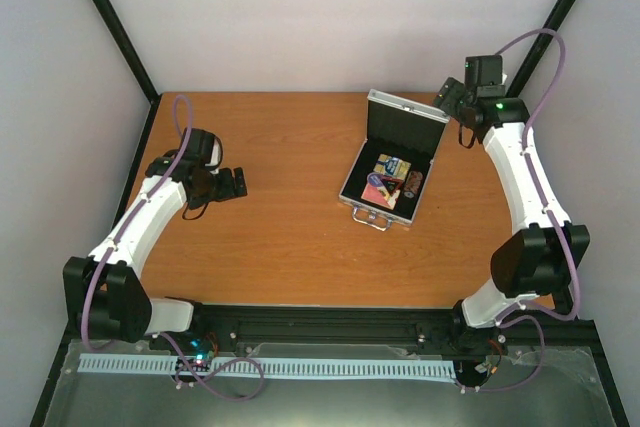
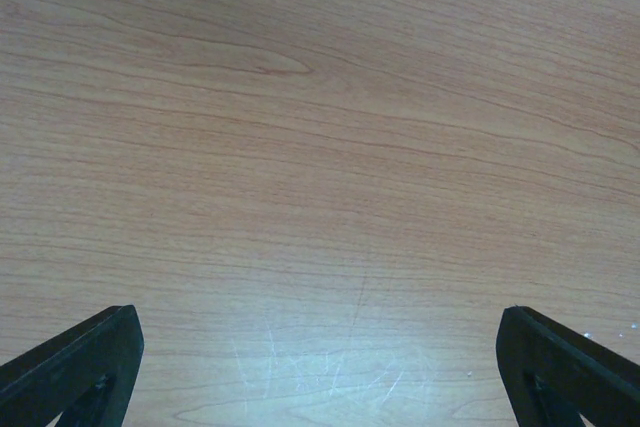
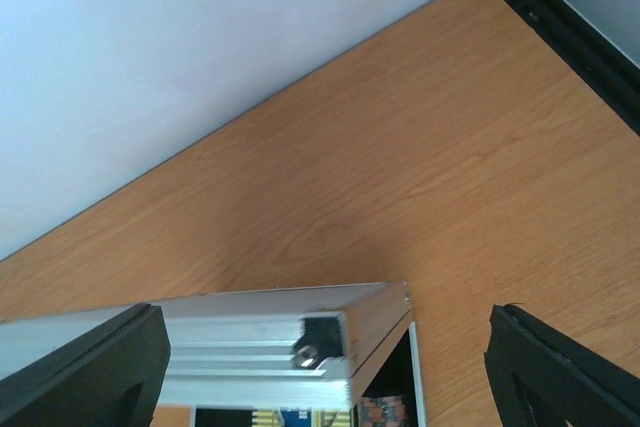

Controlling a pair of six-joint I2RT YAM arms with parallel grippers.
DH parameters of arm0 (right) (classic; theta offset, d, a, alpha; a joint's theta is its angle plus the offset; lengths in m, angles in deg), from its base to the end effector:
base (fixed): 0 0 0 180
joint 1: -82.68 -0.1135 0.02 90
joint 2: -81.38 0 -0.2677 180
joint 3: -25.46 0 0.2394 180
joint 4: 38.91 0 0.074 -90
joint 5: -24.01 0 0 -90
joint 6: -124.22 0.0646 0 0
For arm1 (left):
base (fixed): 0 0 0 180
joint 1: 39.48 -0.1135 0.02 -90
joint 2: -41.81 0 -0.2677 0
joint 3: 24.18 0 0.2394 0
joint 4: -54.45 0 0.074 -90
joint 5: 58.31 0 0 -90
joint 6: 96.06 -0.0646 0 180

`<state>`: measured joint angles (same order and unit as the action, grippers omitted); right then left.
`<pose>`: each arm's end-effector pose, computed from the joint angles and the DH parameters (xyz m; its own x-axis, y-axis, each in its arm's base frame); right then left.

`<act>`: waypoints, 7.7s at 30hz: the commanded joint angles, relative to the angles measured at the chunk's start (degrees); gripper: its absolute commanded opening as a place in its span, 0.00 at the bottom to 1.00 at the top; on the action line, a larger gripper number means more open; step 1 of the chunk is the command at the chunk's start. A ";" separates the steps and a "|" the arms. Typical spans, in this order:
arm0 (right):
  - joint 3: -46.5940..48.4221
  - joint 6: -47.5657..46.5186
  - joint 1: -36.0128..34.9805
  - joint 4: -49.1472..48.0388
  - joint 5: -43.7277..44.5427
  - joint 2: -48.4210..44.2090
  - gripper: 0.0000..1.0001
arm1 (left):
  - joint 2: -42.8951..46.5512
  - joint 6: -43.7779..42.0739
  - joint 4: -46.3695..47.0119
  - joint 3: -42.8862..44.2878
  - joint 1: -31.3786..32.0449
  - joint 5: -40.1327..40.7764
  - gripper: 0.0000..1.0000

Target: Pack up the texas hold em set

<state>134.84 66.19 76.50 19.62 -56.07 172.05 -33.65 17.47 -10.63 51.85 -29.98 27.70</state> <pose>0.3547 0.0272 0.3698 -0.5266 0.4676 -0.7100 0.3587 0.8794 0.3131 0.2476 -0.0460 0.2500 -0.8938 -0.2542 -0.3695 -0.1774 0.9570 -0.2294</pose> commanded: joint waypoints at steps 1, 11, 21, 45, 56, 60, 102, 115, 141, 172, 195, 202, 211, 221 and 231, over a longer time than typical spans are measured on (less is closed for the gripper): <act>-0.26 1.65 2.81 -1.24 -5.01 1.15 0.88 | 0.02 0.80 0.90 1.94 0.26 -0.35 1.00; -3.20 0.44 5.59 -1.99 -16.32 4.90 0.88 | -1.09 1.18 1.55 1.85 0.26 -0.39 1.00; -7.80 0.43 7.13 -3.33 -19.97 6.13 0.88 | -1.53 1.00 1.54 1.70 0.26 -0.23 1.00; -30.82 2.70 7.01 -0.60 -21.63 -15.73 0.80 | -2.53 0.60 2.71 2.20 0.28 -1.36 1.00; -34.42 2.63 6.97 -0.17 -22.84 -18.86 0.80 | -2.26 0.68 2.48 2.11 0.26 -1.39 1.00; -35.39 1.92 6.28 0.04 -23.91 -20.04 0.80 | -2.37 1.01 2.86 2.68 0.26 -2.42 1.00; -57.92 0.03 -13.38 -33.94 -38.77 -14.41 0.88 | -53.64 4.66 -4.15 56.25 24.60 -9.66 1.00; -57.91 1.35 -15.35 -37.52 -37.78 -10.08 0.87 | -57.47 4.49 -5.63 63.29 26.24 -10.79 1.00; -52.96 2.35 -20.61 -33.64 -26.24 -3.77 0.87 | -55.69 1.54 -5.02 50.19 28.37 -8.25 1.00; -52.97 7.25 -22.21 -40.51 -29.35 -1.56 0.88 | -53.92 0.29 -4.05 43.25 28.38 -6.64 1.00; -59.70 16.47 -17.63 -53.55 -42.19 -4.15 0.88 | -52.09 0.07 -3.28 39.73 28.38 -5.92 1.00; -59.52 18.62 -16.82 -57.16 -45.34 -1.40 0.88 | -52.15 0.11 -3.14 39.21 28.39 -5.92 1.00; -58.30 19.70 -15.30 -58.16 -45.62 -0.76 0.89 | -52.36 -0.06 -3.41 39.13 28.38 -5.62 1.00; -57.79 20.55 -12.02 -56.31 -44.11 -3.99 0.89 | -52.47 -0.37 -3.73 39.12 28.38 -5.45 1.00; -56.35 20.01 -8.51 -55.99 -45.04 -3.81 0.89 | -52.17 -0.68 -3.50 38.17 28.38 -5.28 1.00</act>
<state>75.87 87.61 66.62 -32.82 -102.43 169.21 -84.21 19.37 -6.21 93.27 -2.07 18.81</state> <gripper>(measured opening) 0.888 0.997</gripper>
